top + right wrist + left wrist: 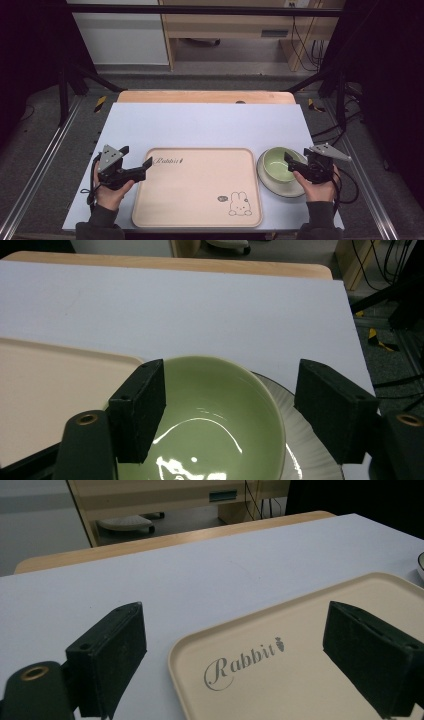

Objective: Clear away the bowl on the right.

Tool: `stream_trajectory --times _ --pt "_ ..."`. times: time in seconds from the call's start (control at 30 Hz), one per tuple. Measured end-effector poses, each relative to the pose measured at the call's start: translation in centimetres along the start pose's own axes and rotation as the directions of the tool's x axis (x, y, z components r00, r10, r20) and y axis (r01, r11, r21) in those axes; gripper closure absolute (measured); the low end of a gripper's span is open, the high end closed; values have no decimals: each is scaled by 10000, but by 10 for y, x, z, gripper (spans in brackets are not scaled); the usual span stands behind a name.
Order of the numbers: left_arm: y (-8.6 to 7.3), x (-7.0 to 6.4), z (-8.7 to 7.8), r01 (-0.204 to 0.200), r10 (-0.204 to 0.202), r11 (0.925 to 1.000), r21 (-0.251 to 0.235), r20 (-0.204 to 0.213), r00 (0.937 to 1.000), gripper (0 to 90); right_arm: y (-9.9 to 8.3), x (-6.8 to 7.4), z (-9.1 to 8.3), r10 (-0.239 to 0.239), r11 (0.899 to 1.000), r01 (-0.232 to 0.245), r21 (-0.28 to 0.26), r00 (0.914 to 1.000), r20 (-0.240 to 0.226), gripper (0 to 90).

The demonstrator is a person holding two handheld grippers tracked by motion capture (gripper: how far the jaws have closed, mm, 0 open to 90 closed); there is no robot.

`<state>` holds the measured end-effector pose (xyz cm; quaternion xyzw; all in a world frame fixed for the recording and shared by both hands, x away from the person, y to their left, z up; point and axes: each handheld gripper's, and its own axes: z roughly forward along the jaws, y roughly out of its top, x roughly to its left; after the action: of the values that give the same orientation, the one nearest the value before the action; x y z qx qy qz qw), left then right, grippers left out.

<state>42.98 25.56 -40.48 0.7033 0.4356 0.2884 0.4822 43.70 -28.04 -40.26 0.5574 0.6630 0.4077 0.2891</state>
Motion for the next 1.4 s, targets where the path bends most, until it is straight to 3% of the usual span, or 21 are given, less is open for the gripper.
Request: stream_trajectory --times 0.43,0.73,0.97,1.4 --pt "-1 0 3 -64 65 9999 98 -45 10000 99 -9 -16 9 570 9913 -610 1162 9976 382 392" --pt "-2 1 3 -22 22 9999 106 -62 10000 99 -13 -19 16 579 9824 -654 1749 9972 478 422" --pt "-3 2 5 -31 32 9998 183 -50 10000 100 -17 -21 23 606 9677 -726 2416 9966 566 466" --pt "-4 3 6 -6 8 9998 219 -87 10000 102 -21 -25 30 867 9483 -988 3015 9948 533 547"
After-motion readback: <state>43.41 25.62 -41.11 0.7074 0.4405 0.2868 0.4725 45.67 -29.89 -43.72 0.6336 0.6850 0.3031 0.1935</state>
